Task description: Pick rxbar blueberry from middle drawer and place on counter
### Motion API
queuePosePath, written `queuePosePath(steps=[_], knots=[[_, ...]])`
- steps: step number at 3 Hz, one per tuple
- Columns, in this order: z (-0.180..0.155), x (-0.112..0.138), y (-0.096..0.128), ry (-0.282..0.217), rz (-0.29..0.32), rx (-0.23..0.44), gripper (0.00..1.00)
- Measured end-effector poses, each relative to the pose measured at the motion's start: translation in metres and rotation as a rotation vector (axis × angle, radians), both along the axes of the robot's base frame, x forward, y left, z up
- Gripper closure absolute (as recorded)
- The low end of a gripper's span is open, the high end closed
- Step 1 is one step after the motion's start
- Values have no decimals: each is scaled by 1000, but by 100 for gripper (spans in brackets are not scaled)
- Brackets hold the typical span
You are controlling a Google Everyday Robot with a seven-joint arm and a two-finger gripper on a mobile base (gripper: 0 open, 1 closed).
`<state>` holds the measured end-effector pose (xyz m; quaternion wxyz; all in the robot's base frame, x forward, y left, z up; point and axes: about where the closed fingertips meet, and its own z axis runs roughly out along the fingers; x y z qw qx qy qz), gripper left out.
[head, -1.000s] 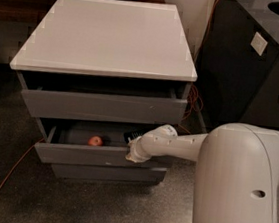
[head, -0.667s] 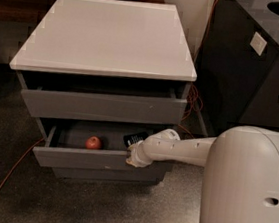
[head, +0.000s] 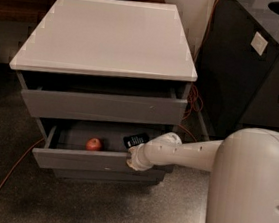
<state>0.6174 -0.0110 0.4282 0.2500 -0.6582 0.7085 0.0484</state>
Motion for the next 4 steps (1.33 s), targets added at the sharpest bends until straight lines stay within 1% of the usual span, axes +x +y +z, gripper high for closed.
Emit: queuePosePath(steps=[1,2,3,4], knots=[[2,-6,-1,4,-2,4,100],[6,-6,-1,4,-2,5,100],[5,-27,-2,17,-2,12,82],[10,-26,-2,17,-2,12,59]])
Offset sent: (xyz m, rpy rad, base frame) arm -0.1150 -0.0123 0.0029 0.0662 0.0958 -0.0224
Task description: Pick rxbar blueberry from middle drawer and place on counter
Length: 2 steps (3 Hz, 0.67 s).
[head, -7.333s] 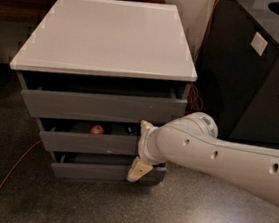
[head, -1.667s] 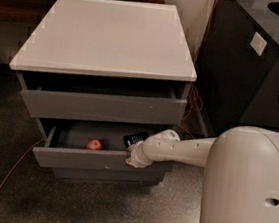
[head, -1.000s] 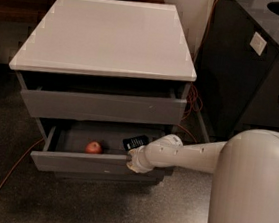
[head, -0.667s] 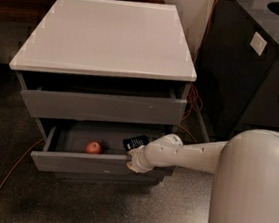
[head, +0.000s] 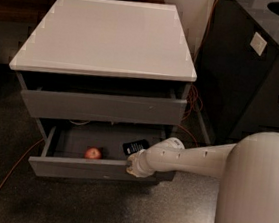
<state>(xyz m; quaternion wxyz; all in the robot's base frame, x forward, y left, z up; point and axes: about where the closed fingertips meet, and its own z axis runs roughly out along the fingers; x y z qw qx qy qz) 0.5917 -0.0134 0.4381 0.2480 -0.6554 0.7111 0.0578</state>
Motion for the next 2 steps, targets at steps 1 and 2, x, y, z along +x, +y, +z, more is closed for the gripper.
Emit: queuePosePath(steps=[1,2], knots=[[1,0,0,0,0,0,36],[10,-27,4,10,4,20,13]])
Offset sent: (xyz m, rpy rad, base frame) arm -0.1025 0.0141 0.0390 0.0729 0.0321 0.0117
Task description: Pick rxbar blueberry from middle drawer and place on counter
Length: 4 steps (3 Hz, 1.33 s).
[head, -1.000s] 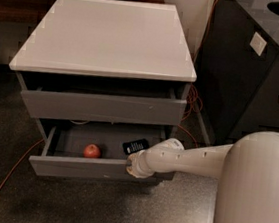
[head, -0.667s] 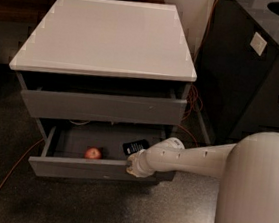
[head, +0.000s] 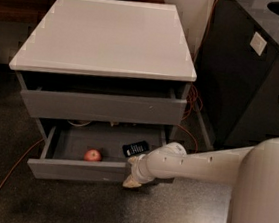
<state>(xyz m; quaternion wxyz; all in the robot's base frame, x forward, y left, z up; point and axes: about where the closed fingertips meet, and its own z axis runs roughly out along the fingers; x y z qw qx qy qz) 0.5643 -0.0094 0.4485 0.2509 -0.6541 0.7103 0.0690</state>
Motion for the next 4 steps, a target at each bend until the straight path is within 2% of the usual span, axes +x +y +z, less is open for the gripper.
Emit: queuePosePath(steps=[1,2,3,4], knots=[[19,-21,4,14,-1,12,0],[35,-18,6,23,-3,6,13],[48,0,6,28,-9,-2,37],[55,27,-1,45,-29,4,67]])
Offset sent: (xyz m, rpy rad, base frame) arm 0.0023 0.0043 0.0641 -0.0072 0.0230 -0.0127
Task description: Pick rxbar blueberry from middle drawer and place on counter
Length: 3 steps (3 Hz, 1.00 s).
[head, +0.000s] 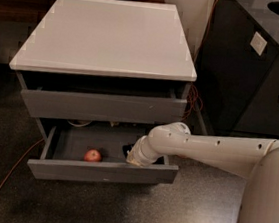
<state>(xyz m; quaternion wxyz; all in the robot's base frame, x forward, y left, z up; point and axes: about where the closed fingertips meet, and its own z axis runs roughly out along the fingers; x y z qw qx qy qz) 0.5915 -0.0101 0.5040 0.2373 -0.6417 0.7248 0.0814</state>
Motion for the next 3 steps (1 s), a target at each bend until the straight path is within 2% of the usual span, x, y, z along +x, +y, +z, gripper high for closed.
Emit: queuePosePath(steps=[1,2,3], knots=[[-6,22,-5,17,-18,-2,91],[-34,47,-6,20,-22,-5,100],[-56,56,-4,29,-23,-15,100]])
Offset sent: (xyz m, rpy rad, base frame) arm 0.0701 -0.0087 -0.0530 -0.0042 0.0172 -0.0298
